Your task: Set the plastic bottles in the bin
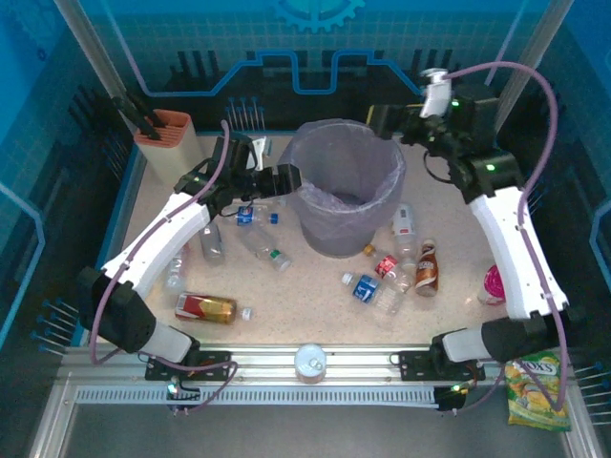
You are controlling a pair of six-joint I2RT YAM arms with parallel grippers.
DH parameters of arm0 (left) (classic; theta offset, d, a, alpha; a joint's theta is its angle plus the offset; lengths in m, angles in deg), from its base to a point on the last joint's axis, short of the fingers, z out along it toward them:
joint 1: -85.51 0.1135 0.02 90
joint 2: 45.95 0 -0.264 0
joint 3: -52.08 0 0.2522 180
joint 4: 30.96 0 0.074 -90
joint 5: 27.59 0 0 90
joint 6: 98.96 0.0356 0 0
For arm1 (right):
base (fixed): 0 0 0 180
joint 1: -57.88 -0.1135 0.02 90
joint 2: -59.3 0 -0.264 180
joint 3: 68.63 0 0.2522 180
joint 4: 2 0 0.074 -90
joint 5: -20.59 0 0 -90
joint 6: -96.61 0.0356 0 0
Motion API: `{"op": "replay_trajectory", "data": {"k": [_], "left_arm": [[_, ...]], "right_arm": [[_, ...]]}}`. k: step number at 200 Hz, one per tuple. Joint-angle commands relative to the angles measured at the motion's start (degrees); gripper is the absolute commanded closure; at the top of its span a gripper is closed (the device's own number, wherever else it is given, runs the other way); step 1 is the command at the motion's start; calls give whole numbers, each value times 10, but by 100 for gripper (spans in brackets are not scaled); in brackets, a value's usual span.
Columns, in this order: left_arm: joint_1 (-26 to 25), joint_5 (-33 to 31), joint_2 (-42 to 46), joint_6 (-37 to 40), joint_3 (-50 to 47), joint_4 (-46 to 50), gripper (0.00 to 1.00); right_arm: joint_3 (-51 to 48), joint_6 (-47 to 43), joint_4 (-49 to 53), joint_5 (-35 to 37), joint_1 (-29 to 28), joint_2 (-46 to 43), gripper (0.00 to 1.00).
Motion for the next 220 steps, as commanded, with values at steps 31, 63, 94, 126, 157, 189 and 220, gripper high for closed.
{"op": "replay_trajectory", "data": {"k": [31,63,94,126,157,189,220], "left_arm": [[-2,-23,10,10,-10,36,14],[-2,-35,17,18,-8,49,14],[-2,-29,15,14,-5,44,16],[-2,-17,-2,16,5,45,28],[-2,-21,-15,18,21,57,36],[-2,-35,-17,23,35,74,38],[-2,-40,-21,21,51,89,44]], "right_arm": [[33,-11,136,77,60,69,5],[28,-14,241,142,119,107,8],[-29,1,305,182,145,129,10],[-106,2,239,151,142,164,13],[-87,-12,141,66,111,256,15],[-15,-9,72,68,74,370,17],[61,24,6,38,60,469,18]]}}
